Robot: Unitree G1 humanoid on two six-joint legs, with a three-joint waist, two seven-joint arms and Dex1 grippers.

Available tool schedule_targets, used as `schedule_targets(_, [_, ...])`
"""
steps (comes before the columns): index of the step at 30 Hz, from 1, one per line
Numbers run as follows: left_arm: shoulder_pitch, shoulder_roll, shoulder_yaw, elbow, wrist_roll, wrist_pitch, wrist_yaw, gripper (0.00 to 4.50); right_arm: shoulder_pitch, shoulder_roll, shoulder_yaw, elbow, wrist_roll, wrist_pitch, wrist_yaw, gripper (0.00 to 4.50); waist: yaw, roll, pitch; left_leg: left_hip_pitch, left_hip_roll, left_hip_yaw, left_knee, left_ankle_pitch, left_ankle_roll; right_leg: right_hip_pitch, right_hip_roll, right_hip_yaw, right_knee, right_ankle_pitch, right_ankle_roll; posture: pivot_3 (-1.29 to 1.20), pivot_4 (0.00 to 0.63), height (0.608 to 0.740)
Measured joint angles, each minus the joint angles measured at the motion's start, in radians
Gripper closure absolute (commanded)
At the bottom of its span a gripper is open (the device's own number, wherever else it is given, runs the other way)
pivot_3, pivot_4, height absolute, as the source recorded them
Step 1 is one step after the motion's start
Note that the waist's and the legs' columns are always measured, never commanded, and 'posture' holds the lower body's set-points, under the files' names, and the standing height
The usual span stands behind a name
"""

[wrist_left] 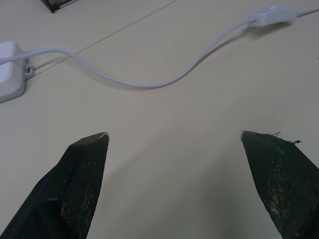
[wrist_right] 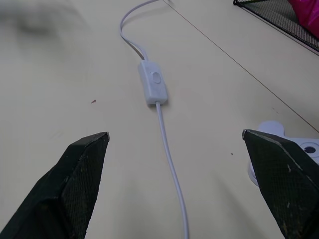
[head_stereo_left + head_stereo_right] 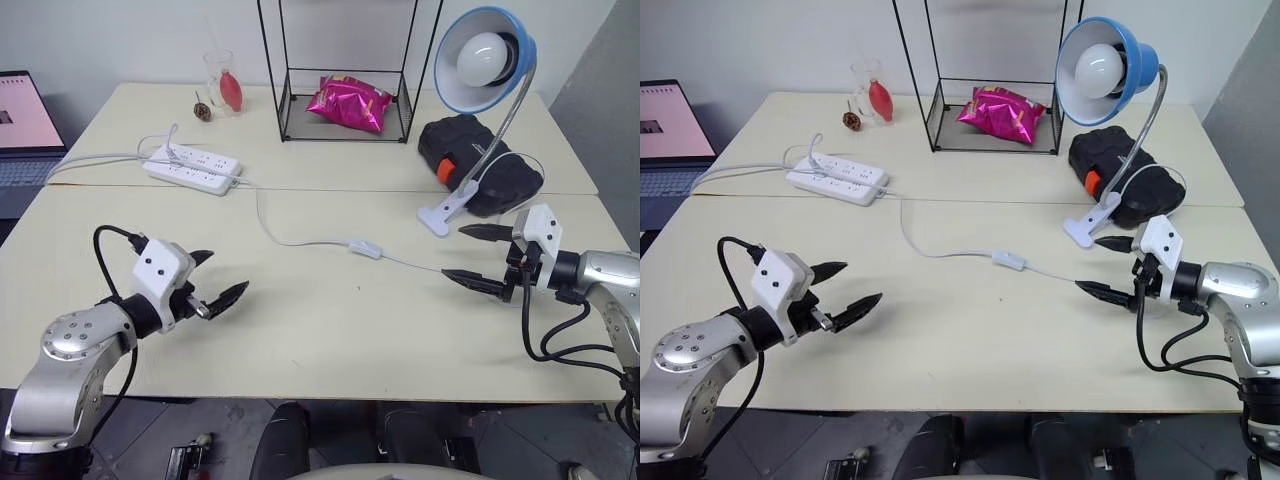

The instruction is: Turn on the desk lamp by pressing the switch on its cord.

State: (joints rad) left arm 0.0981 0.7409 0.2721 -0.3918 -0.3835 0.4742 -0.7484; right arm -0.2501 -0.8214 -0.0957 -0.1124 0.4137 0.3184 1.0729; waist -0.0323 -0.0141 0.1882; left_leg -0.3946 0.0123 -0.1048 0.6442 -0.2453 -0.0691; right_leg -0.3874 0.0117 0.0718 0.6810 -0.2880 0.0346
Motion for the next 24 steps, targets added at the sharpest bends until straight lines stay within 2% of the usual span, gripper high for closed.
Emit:
schedule_targets(13, [-0.017,0.008,0.0,-0.003,0.018,-0.027,0.001,0.11,0.0,0.0,0.0,0.0,0.0,0.0,-0.004,0.0,0.0,0.0,0.0,0.0,0.0,0.0,0.0,0.0,0.0,0.0,0.0,0.0,0.0,0.0,0.0,0.0,0.15,0.74])
schedule_targets(19, [-0.034,0.0,0.009,-0.004,-0.013,-0.089,-0.033,0.11,0.0,0.001,0.0,0.0,0.0,0.0,-0.006,0.0,0.0,0.0,0.0,0.0,0.0,0.0,0.0,0.0,0.0,0.0,0.0,0.0,0.0,0.0,0.0,0.0,0.15,0.74])
schedule_targets(24, [-0.048,0.001,0.01,0.0,-0.059,-0.054,-0.055,0.11,0.0,0.013,0.0,0.0,0.0,-0.001,-0.019,0.0,0.0,0.0,0.0,0.0,0.0,0.0,0.0,0.0,0.0,0.0,0.0,0.0,0.0,0.0,0.0,0.0,0.15,0.74])
